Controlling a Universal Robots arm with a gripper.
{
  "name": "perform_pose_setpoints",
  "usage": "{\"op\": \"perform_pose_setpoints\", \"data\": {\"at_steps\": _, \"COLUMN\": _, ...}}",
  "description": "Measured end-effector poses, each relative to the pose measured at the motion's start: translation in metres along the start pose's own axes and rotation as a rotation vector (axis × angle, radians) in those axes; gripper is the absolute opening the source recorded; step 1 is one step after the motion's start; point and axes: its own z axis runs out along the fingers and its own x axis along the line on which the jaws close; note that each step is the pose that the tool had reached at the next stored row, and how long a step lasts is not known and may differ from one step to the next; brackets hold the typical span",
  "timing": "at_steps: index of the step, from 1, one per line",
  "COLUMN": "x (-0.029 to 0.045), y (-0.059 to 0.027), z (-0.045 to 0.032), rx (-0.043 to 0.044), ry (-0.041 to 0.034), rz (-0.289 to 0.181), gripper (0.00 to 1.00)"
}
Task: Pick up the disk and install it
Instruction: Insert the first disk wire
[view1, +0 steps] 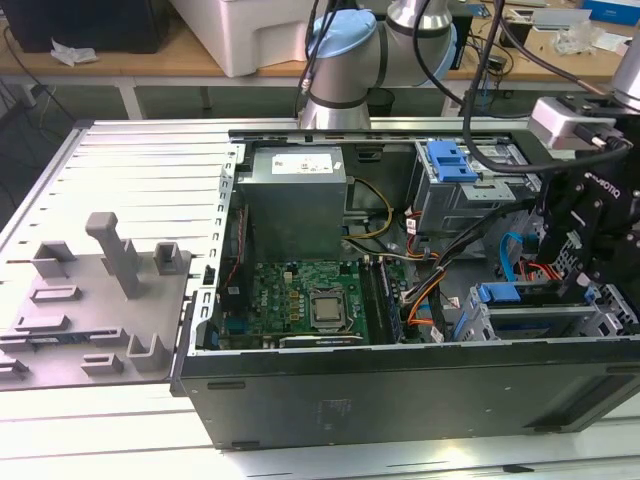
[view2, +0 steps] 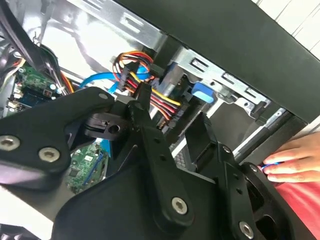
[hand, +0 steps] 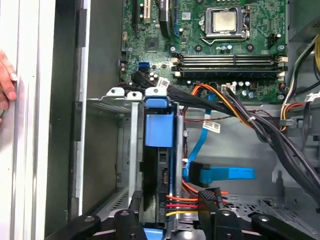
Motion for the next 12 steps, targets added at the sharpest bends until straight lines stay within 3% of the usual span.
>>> {"op": "perform_pose_setpoints", "data": {"at_steps": 4, "x": -0.0058, "y": 0.0013, "z": -0.0056, "rx": 0.0002, "ry": 0.0002, "rz": 0.000, "gripper": 0.55}}
{"op": "perform_pose_setpoints", "data": {"at_steps": 9, "x": -0.0039, "y": 0.0026, "z": -0.0252, "rx": 0.0003, "ry": 0.0008, "rz": 0.000, "gripper": 0.55}}
{"op": "perform_pose_setpoints", "data": {"at_steps": 12, "x": -0.0095, "y": 0.0098, "z": -0.0305, "rx": 0.0057, "ry": 0.0014, "rz": 0.001, "gripper": 0.55}}
